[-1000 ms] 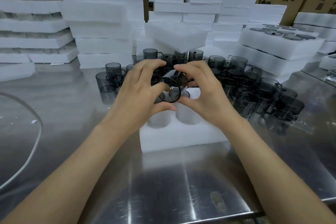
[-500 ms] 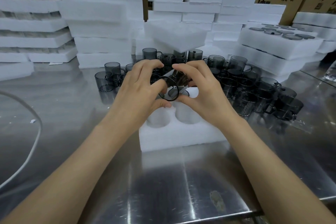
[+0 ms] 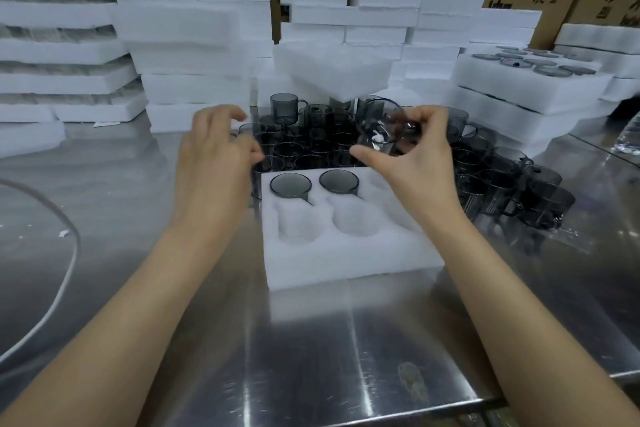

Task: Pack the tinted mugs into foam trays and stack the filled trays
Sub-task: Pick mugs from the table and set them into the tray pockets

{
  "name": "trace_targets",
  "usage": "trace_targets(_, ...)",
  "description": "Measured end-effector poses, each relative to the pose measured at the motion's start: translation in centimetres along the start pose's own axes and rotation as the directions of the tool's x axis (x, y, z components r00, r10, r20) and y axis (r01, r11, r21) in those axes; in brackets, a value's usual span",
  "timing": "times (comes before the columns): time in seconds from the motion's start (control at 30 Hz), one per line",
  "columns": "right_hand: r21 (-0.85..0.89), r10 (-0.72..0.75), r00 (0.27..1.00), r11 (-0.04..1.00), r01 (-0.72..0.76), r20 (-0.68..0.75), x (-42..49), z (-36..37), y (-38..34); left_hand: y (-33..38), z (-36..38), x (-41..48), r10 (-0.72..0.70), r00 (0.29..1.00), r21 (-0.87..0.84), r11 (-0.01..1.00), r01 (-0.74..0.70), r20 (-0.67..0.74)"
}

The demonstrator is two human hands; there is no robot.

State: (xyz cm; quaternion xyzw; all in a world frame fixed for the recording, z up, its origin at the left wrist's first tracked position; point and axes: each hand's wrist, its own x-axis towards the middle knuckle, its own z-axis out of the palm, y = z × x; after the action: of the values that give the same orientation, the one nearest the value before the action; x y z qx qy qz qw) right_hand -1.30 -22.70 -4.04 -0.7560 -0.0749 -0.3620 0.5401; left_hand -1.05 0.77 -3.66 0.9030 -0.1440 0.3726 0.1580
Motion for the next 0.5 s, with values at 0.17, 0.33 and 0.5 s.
trace_targets(0.17,0.051,0.15,0.985,0.988,-0.146,-0.084,1.1,-2.1,0.8,-1.3,0.1,-0.1,-0.126,0.991,0.091,0.988,0.121,0.051)
trace_targets(0.33,-0.028,0.253,0.966,0.967,-0.252,0.047,1.4,-2.7,1.5,-1.1,0.5,-0.1,-0.105,0.993,0.059,0.993,0.102,0.055)
trace_targets(0.5,-0.283,0.17,0.985,0.946,-0.159,0.014,0.8,-1.8,1.5,-0.8,0.9,-0.2,-0.121,0.992,-0.005,0.993,0.121,0.021)
